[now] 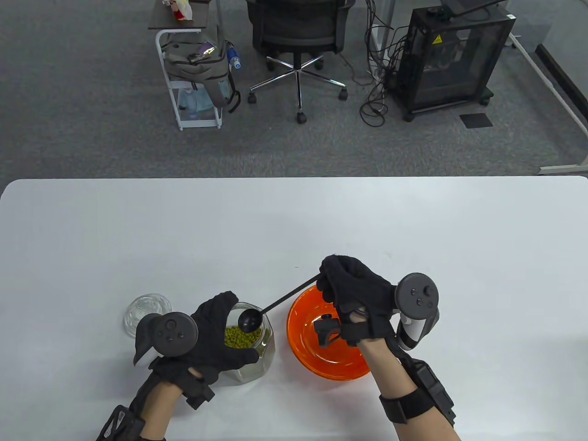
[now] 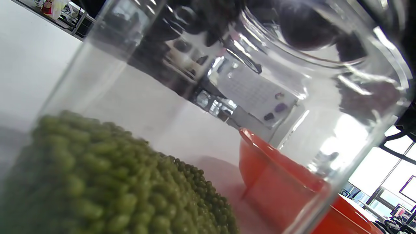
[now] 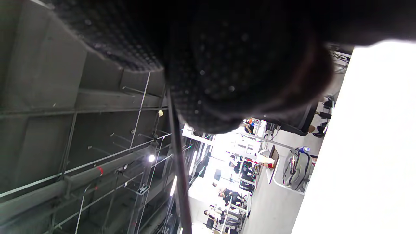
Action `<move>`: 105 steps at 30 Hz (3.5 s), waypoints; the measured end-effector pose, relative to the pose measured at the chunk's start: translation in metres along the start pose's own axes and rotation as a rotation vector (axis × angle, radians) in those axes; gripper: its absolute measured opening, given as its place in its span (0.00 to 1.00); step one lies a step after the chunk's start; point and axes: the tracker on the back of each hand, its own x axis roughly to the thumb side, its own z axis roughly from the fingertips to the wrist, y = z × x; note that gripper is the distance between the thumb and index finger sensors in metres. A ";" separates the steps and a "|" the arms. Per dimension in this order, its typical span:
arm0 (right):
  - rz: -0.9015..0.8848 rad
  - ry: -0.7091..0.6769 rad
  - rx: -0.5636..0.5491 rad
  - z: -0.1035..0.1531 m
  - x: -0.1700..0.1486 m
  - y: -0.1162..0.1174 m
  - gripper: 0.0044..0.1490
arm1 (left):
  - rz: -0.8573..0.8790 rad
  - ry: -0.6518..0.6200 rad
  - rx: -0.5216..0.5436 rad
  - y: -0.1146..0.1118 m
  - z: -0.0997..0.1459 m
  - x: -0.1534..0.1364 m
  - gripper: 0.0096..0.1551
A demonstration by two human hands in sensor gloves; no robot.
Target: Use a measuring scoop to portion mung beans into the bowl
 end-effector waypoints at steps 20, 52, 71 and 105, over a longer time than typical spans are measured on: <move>0.439 -0.546 0.180 0.028 0.038 0.089 0.25 | 0.009 -0.007 -0.020 -0.001 0.000 0.000 0.81; 0.354 -0.283 0.612 0.016 0.009 0.093 0.27 | 0.027 0.001 -0.046 -0.002 0.000 -0.001 0.80; 0.151 0.129 0.375 0.008 -0.025 0.045 0.27 | 0.029 0.008 -0.054 -0.002 0.000 -0.002 0.80; -0.087 0.274 0.312 -0.001 -0.045 -0.014 0.27 | 0.033 0.009 -0.057 -0.002 0.000 -0.002 0.80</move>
